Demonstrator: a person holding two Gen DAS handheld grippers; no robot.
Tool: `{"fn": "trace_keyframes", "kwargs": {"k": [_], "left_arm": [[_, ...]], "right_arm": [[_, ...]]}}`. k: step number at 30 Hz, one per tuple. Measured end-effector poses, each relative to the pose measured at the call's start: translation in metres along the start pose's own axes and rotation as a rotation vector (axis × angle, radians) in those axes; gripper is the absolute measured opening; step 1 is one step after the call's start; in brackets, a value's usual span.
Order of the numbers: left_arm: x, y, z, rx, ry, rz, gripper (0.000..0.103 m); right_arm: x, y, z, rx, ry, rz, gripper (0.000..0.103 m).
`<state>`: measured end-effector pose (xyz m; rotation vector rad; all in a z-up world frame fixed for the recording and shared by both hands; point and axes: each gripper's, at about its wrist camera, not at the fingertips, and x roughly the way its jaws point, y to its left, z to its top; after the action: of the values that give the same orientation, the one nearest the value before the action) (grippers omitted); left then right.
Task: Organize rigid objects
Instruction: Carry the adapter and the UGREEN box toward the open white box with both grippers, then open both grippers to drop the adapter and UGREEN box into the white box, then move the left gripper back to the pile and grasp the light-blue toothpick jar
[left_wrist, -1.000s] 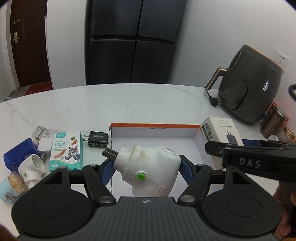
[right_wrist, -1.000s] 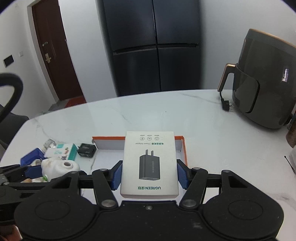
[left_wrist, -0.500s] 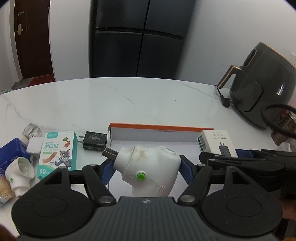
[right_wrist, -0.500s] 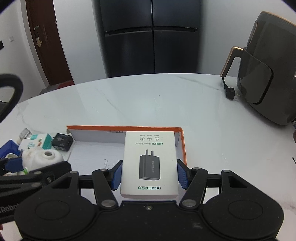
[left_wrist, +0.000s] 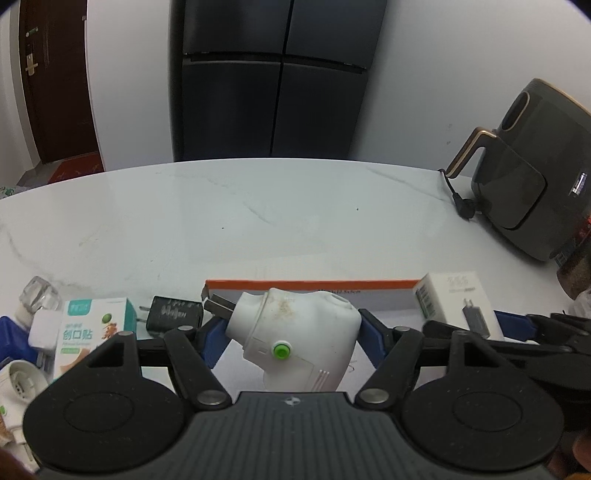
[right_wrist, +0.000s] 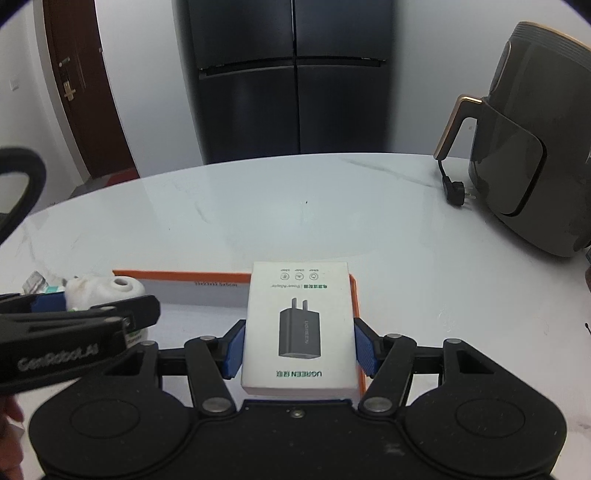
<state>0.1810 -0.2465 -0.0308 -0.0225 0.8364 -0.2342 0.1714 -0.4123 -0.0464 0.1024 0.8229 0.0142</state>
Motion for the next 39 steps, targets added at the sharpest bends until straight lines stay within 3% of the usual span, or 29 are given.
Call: {"fn": "trace_keyframes", "kwargs": {"k": [3,10,14,18,28,39], "left_arm": [[0.006,-0.001,0.001,0.004,0.013,-0.008,0.073],[0.018,-0.017,-0.001,0.035,0.048,-0.051,0.074],[0.009,-0.026,-0.005,0.05,0.043,-0.075,0.088],[-0.009,-0.024,-0.009,0.053,0.039,-0.076,0.09],[-0.078,0.015,-0.03,0.025,0.009,-0.009,0.099],[-0.137,0.089,-0.061,-0.041,0.009,0.07,0.099]], "right_arm": [[-0.007,-0.005,-0.001,0.0,-0.023,-0.014,0.081],[-0.052,-0.015,-0.011,0.013,-0.106,-0.019,0.081],[-0.073,-0.017,-0.019,0.037,-0.112,-0.014,0.081],[-0.09,-0.011,-0.029,0.05,-0.116,-0.031,0.081],[-0.121,0.023,-0.055,0.067,-0.093,-0.017,0.083],[-0.141,0.09,-0.077,0.014,-0.071,0.056,0.084]]}}
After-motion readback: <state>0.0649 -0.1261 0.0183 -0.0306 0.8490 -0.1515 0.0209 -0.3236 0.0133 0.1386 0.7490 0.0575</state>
